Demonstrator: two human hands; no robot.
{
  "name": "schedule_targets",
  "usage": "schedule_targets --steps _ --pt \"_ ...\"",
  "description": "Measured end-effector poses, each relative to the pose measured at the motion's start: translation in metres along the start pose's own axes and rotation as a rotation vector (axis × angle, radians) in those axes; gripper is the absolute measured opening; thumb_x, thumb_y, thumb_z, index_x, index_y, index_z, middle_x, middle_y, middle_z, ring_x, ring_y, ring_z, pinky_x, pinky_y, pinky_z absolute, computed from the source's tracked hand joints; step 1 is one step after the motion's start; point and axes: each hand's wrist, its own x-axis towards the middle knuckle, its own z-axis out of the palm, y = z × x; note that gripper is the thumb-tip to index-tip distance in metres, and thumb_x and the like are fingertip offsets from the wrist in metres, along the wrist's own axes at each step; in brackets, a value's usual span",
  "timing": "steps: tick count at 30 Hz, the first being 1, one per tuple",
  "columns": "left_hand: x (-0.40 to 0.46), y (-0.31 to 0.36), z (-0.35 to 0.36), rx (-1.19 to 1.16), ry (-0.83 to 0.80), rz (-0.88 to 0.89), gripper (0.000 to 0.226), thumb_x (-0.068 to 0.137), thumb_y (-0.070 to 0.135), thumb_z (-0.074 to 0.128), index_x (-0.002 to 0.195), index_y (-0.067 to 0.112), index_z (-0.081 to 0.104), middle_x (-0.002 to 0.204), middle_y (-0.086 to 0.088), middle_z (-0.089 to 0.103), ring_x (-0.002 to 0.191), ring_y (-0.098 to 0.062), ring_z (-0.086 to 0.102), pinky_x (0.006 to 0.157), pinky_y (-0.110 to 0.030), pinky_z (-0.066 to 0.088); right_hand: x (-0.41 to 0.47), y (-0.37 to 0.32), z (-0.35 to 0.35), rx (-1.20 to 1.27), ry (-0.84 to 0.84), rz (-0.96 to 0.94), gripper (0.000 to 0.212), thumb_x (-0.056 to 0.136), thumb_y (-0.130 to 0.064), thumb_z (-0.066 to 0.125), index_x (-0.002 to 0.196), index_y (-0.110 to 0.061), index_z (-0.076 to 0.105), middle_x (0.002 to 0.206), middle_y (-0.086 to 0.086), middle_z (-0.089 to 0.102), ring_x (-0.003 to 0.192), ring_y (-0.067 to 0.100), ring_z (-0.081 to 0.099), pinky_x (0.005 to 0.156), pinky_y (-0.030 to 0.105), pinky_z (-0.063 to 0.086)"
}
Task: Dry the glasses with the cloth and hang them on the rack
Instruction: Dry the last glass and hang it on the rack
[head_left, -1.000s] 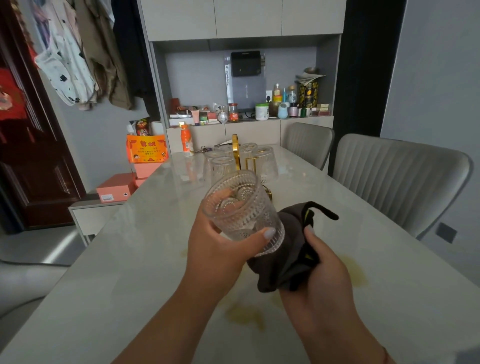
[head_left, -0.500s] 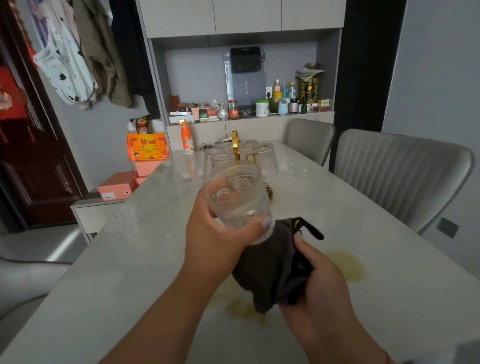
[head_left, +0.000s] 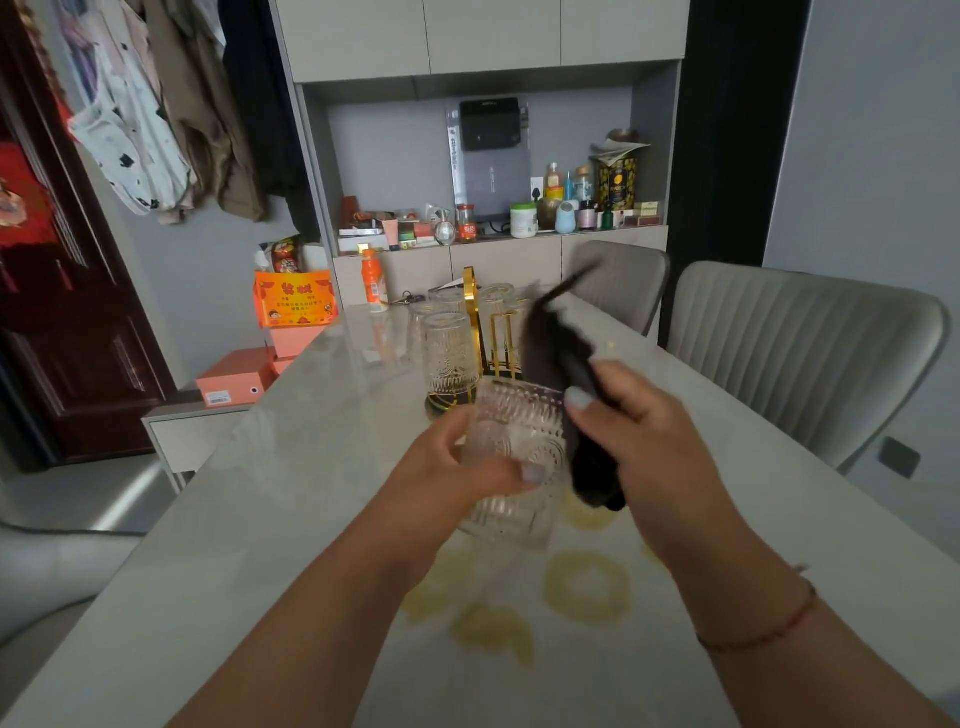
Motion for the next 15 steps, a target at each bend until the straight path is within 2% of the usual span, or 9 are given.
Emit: schedule_targets --steps 3,6,9,11,13,15 --pt "0.003 0.006 -0.002 -0.094 -0.128 -0.068 0.051 0.050 0.034 0.074 0.099 0.017 0.075 0.098 -0.012 0.075 0.089 -0.027 0.070 0.080 -0.037 0.053 -0.001 0.007 0.000 -0.023 -0.084 0.017 0.012 0.086 -0.042 0.059 0.089 -0.034 0.066 0.079 -0.011 0.070 0.073 0.007 0.067 0.061 0.023 0.054" --pt "0.006 0.004 -0.001 -0.156 -0.171 -0.129 0.045 0.054 0.036 0.074 0.096 0.019 0.078 0.099 -0.010 0.074 0.089 -0.025 0.069 0.085 -0.040 0.051 0.000 0.012 0.000 -0.022 -0.012 0.002 0.010 0.085 -0.040 0.061 0.086 -0.031 0.065 0.075 -0.012 0.070 0.071 0.007 0.066 0.063 0.027 0.055" --pt "0.007 -0.001 0.003 -0.280 -0.078 -0.201 0.064 0.051 0.037 0.081 0.111 0.014 0.069 0.101 -0.009 0.072 0.084 -0.023 0.069 0.077 -0.041 0.055 0.006 0.016 0.000 -0.066 0.181 0.006 0.012 0.089 -0.036 0.060 0.081 -0.029 0.063 0.080 0.000 0.070 0.078 0.021 0.066 0.072 0.041 0.054" --pt "0.007 -0.002 0.009 -0.355 -0.022 -0.222 0.071 0.049 0.026 0.091 0.115 0.015 0.066 0.101 -0.009 0.073 0.085 -0.027 0.071 0.079 -0.044 0.059 0.010 0.018 0.001 -0.073 0.300 0.020 0.016 0.092 -0.036 0.057 0.080 -0.026 0.062 0.087 0.011 0.069 0.084 0.031 0.065 0.076 0.047 0.053" --pt "0.007 -0.002 0.017 -0.372 0.060 -0.196 0.084 0.039 0.023 0.096 0.115 0.016 0.062 0.101 -0.012 0.072 0.084 -0.029 0.070 0.077 -0.045 0.060 0.014 0.020 0.002 -0.109 0.384 0.042 0.021 0.094 -0.035 0.053 0.083 -0.018 0.060 0.089 0.019 0.066 0.084 0.035 0.063 0.075 0.049 0.052" --pt "0.010 -0.003 0.025 -0.340 0.180 -0.145 0.088 0.034 0.034 0.089 0.115 0.018 0.060 0.105 -0.015 0.070 0.082 -0.024 0.070 0.075 -0.041 0.060 0.016 0.024 0.005 -0.116 0.438 0.077 0.024 0.095 -0.036 0.051 0.085 -0.015 0.060 0.090 0.020 0.065 0.083 0.035 0.063 0.076 0.048 0.052"
